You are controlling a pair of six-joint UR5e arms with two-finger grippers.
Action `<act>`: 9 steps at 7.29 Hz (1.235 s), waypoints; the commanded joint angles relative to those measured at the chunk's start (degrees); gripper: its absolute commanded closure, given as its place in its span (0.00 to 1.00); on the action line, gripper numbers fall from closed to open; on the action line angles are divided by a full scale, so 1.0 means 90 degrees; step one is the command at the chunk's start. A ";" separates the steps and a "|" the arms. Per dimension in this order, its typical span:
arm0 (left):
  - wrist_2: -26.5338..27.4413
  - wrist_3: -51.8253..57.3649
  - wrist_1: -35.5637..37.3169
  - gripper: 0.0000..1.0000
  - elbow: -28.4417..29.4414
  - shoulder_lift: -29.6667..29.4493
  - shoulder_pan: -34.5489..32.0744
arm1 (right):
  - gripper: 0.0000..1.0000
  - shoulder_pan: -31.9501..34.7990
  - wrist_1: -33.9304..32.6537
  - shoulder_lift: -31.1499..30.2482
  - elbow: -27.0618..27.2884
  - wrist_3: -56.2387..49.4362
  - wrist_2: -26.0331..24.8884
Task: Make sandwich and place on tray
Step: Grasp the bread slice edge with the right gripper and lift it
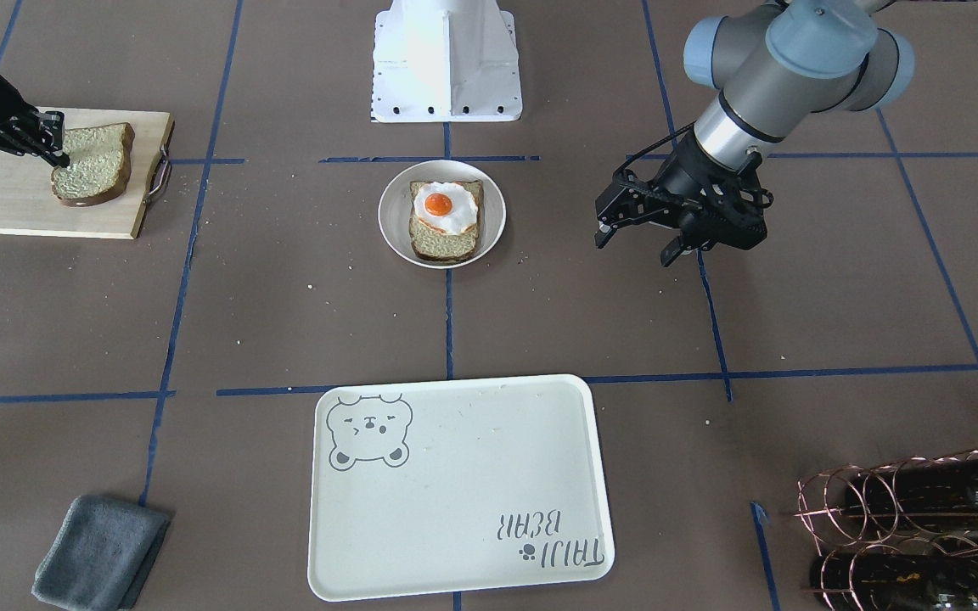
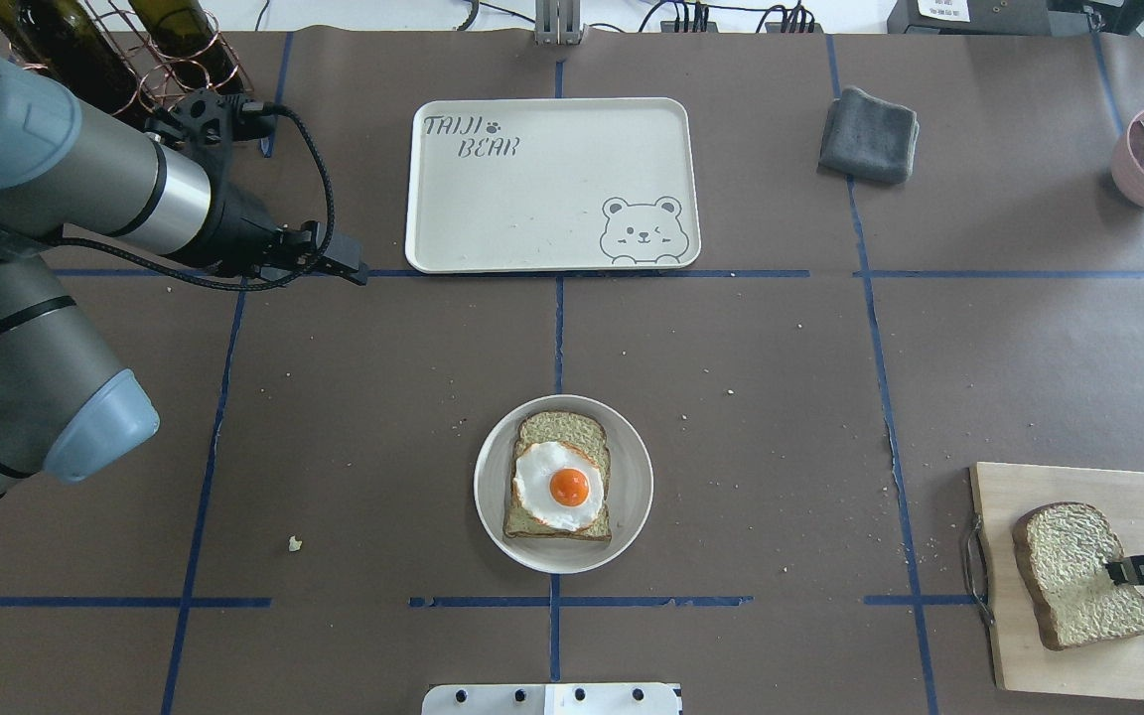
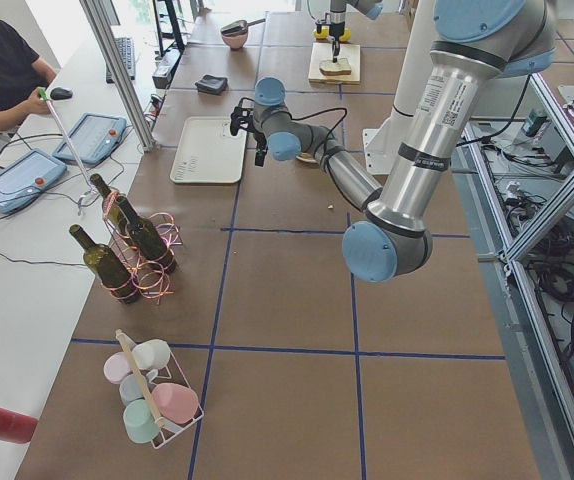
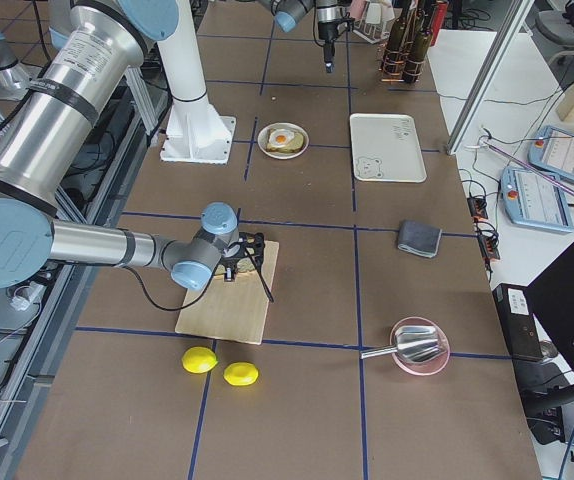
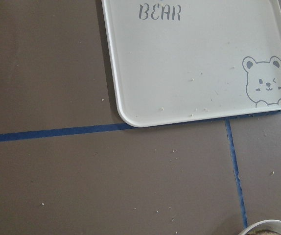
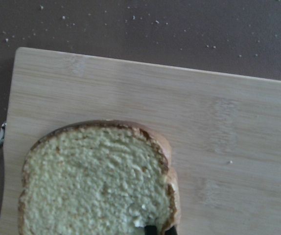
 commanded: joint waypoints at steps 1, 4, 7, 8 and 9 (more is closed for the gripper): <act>0.0010 0.0000 0.0002 0.00 0.0011 0.0004 0.0000 | 1.00 0.0009 0.0039 0.0010 0.0070 0.0001 0.0014; 0.0010 -0.0010 0.0002 0.00 0.0011 0.0004 0.0000 | 1.00 0.0669 0.0165 -0.0107 0.0577 -0.0009 0.0421; 0.0000 -0.0010 0.0002 0.00 0.0011 0.0004 0.0000 | 1.00 0.2329 0.0840 0.0339 0.0519 0.0001 0.1874; 0.0000 0.0000 -0.0007 0.00 0.0031 -0.0016 0.0000 | 1.00 0.2430 0.0772 0.0680 0.0510 0.0020 0.2092; 0.0000 0.0000 -0.0007 0.00 0.0079 -0.0035 0.0000 | 1.00 0.2412 0.0472 0.1409 0.0403 0.0397 0.2085</act>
